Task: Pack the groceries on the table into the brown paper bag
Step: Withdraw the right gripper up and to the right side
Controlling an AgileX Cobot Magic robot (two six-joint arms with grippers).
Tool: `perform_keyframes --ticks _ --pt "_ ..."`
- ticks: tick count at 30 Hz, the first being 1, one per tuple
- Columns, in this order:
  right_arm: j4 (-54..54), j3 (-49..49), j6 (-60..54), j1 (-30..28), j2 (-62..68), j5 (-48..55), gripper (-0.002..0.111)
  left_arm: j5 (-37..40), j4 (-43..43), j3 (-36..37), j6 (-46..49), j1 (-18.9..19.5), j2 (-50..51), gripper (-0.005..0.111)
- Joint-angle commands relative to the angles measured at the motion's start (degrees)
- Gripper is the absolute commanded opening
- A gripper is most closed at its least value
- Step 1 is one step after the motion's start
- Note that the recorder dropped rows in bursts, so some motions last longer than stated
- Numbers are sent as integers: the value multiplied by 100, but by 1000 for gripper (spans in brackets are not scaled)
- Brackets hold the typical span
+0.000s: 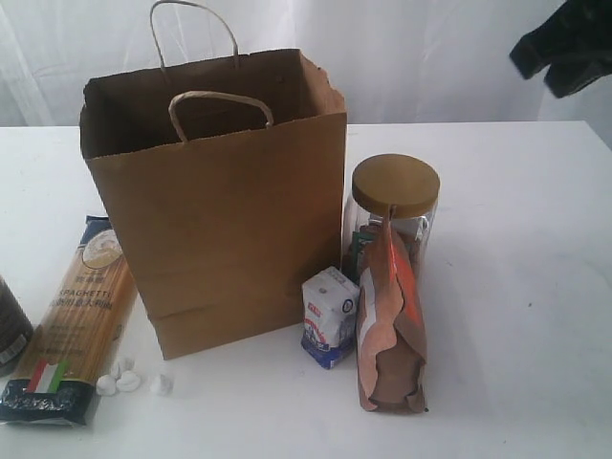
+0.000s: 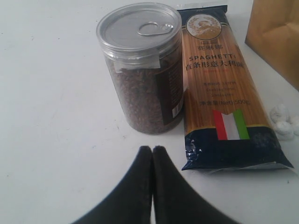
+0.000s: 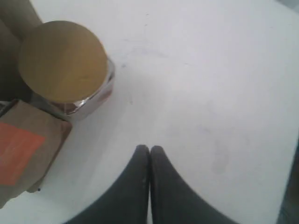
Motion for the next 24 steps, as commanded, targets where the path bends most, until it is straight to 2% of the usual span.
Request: perform_keyframes --ticks 1,10,20,24 --pt "558 29 -308 -133 469 -3 0 48 -29 17 -32 32 -21 0" --pt "1781 52 -605 -133 494 -3 0 48 -29 17 -32 32 -21 0" --pt "1743 272 -492 -133 330 -3 0 48 -29 17 -32 32 -21 0" --pt "1865 959 -109 -133 -69 -1251 0 48 -29 17 -32 32 -21 0"
